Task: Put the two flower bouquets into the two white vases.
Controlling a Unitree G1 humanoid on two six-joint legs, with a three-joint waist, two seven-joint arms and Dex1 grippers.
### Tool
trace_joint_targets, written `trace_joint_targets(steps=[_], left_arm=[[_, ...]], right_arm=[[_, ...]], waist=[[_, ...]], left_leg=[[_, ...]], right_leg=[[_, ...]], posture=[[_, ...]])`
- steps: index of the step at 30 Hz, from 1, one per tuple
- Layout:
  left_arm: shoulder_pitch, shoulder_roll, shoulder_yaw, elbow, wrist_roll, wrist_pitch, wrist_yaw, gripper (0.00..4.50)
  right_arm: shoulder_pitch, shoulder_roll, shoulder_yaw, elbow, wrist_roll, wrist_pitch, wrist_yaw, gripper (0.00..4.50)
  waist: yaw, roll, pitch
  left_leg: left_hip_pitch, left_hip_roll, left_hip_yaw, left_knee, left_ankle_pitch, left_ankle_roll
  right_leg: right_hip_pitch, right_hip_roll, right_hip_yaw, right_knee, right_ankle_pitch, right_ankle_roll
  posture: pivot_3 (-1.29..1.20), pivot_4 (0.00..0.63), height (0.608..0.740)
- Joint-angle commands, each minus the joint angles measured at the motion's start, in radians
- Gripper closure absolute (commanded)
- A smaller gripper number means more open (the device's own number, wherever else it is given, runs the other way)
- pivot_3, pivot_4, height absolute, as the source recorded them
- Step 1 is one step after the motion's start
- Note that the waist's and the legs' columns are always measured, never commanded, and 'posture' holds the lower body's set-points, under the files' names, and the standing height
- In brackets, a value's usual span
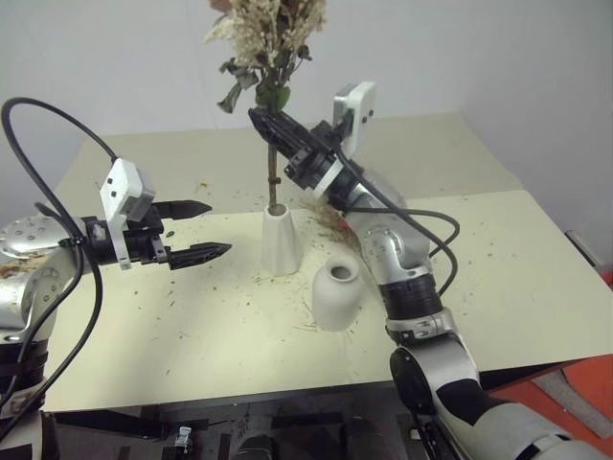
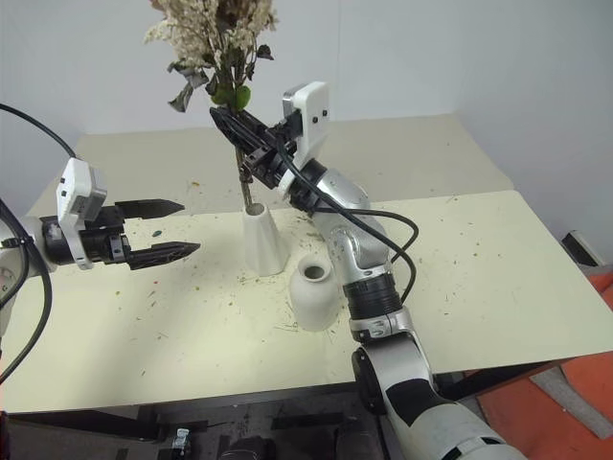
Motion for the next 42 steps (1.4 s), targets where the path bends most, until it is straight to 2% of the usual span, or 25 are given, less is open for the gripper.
trace_joint_targets(steps=[1, 10, 28, 42], left_arm=[[-0.021, 0.022, 0.027, -0.012, -0.015, -0.002, 0.000, 0.00], [-0.008, 0.023, 0.038, -0.030, -0.021, 0.007, 0.008, 0.00], [0.006, 0.025, 0.053, -0.043, -0.023, 0.014, 0.018, 0.00], [0.000, 0.026, 0.052, -0.042, -0.020, 0.016, 0.021, 0.00]], right_arm=[[-0.034, 0.002, -0.012, 0.004, 0.007, -0.031, 0.005, 4.25], [-0.052, 0.001, -0.018, 0.105, -0.012, -0.073, 0.011, 4.25], [0.020, 0.011, 0.024, 0.135, -0.065, -0.109, 0.034, 4.25], [0.017, 0.033, 0.032, 0.218, -0.098, -0.153, 0.043, 4.25]], waist=[[0.000, 0.000, 0.000], [0.000, 0.000, 0.000], [0.000, 0.000, 0.000], [0.000, 0.000, 0.000]], left_leg=[[0.000, 0.000, 0.000, 0.000, 0.000, 0.000], [0.000, 0.000, 0.000, 0.000, 0.000, 0.000], [0.000, 0.000, 0.000, 0.000, 0.000, 0.000], [0.000, 0.000, 0.000, 0.000, 0.000, 0.000]], right_leg=[[0.000, 0.000, 0.000, 0.000, 0.000, 0.000], [0.000, 0.000, 0.000, 0.000, 0.000, 0.000], [0.000, 0.000, 0.000, 0.000, 0.000, 0.000], [0.000, 0.000, 0.000, 0.000, 0.000, 0.000]], posture=[[0.00, 0.150, 0.740], [0.00, 0.150, 0.740], [0.00, 0.150, 0.740], [0.00, 0.150, 0.740]])
